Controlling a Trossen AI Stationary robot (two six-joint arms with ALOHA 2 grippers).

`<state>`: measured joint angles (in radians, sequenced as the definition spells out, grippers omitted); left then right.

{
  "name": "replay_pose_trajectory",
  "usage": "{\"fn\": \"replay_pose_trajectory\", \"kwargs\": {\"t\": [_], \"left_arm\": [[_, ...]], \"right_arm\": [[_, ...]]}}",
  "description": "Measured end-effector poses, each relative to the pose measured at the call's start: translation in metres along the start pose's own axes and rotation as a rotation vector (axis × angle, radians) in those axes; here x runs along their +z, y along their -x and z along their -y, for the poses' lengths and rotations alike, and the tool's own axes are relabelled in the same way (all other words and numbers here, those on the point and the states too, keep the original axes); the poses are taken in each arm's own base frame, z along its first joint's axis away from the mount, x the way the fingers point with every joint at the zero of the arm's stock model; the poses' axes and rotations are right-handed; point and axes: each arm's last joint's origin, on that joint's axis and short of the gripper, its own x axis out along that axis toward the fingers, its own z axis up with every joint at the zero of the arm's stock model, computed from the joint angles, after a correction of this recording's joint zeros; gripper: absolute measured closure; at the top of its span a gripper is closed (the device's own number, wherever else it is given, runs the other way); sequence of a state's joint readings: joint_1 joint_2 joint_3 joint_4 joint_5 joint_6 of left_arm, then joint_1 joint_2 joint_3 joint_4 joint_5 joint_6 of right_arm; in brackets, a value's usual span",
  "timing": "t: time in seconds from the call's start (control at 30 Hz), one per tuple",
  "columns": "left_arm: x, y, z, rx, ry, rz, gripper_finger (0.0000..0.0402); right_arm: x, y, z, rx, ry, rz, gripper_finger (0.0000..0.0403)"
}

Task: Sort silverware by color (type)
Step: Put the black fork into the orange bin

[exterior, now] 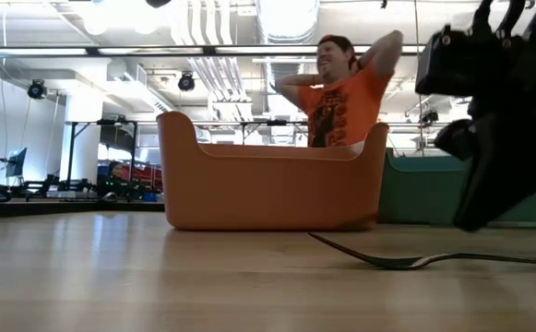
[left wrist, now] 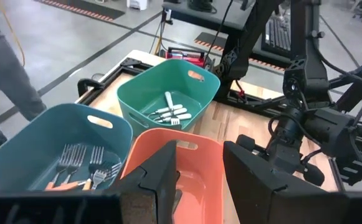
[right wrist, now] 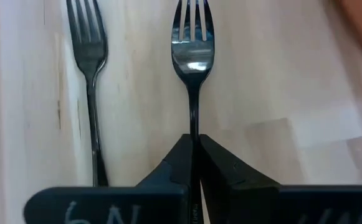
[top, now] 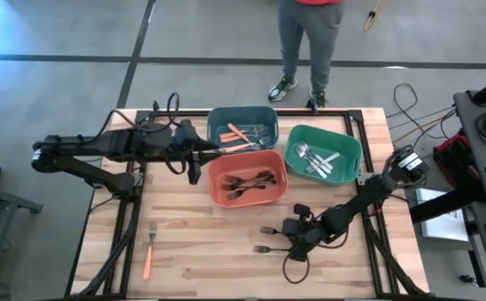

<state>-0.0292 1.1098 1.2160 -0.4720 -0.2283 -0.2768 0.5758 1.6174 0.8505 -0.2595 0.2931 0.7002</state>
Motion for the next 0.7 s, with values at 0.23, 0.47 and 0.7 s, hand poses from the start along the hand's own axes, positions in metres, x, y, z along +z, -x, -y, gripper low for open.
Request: {"fn": "replay_pose_trajectory", "kwargs": {"t": [0.23, 0.47, 0.7], "left_arm": [[0.005, 0.015, -0.003, 0.013, 0.009, 0.051, 0.0287], [0.008, 0.025, -0.006, 0.048, 0.008, 0.089, 0.0287], [0.010, 0.035, -0.009, 0.076, -0.011, 0.123, 0.0287]], "right_arm": [[0.010, 0.023, 0.001, 0.036, -0.028, 0.064, 0.0394], [0.016, 0.037, 0.002, 0.067, -0.103, 0.100, 0.0394], [0.045, 0.070, -0.008, 0.107, -0.094, 0.131, 0.0394]]}}
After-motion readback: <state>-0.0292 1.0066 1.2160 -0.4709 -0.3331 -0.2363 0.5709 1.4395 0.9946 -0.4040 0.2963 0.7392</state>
